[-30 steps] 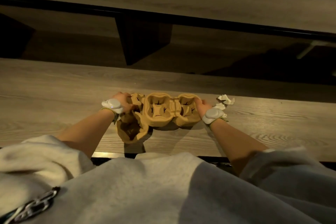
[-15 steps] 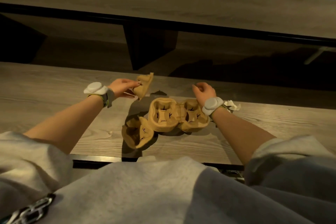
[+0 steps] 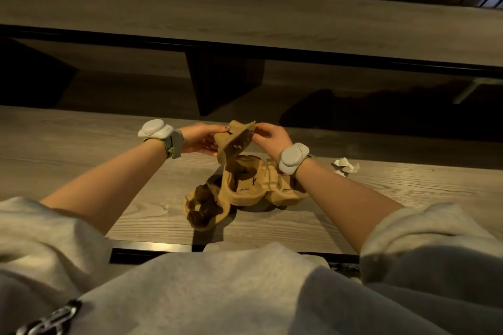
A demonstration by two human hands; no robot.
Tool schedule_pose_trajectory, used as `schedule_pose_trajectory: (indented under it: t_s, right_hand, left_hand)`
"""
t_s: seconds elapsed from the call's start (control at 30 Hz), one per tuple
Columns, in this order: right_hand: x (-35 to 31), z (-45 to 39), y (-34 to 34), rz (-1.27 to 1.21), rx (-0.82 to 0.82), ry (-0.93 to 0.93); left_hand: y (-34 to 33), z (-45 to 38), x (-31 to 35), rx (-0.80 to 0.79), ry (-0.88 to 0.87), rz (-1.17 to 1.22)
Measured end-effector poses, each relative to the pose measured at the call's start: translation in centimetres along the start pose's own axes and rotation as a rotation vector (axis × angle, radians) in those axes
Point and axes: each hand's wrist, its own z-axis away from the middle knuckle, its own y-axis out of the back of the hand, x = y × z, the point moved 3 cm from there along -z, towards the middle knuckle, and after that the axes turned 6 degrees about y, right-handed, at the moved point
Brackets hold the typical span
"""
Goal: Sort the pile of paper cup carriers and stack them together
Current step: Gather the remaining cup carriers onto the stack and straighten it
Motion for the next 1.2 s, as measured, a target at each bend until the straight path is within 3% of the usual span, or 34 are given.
schedule_pose_trajectory:
  t_s: [0.17,0.27,0.5,0.6,0.73,0.9,1.03,1.2]
  right_hand:
    - [0.3,0.2,0.3,0.002,0.027,-0.023]
    - [1.0,0.6,0.7,-0.050,0.013,-0.130]
    - [3.0,2.3,0.7,-0.085,-0.146,-0.410]
    - [3.7,3.0,0.5,-0.093,-0.187,-0.468]
    - [3.5,3.8,1.0,-0.089,-0.223,-0.489]
    - [3.7,4.6,1.2,0.033,-0.269,-0.498]
    - [4.2,4.8,0.9,0.262,-0.258,-0.425]
    - [5.0,4.8,0.6,0.308,-0.237,-0.420]
  left_hand:
    - [0.3,-0.4,-0.1,0.123,-0.031,0.074]
    - [-0.1,-0.2,-0.5,0.107,-0.034,0.089]
    - [-1.5,-0.7,-1.6,0.240,-0.028,-0.253]
    - [-2.2,-1.2,-2.2,0.292,-0.084,-0.248]
    - [-2.7,-1.5,-2.4,0.328,-0.132,-0.241]
    - [-3.4,-1.9,-3.6,0.298,-0.141,-0.421]
    - [-4.3,-2.4,-4.6,0.375,-0.202,-0.475]
    - [-4.5,-2.8,-5.4,0.450,-0.212,-0.435]
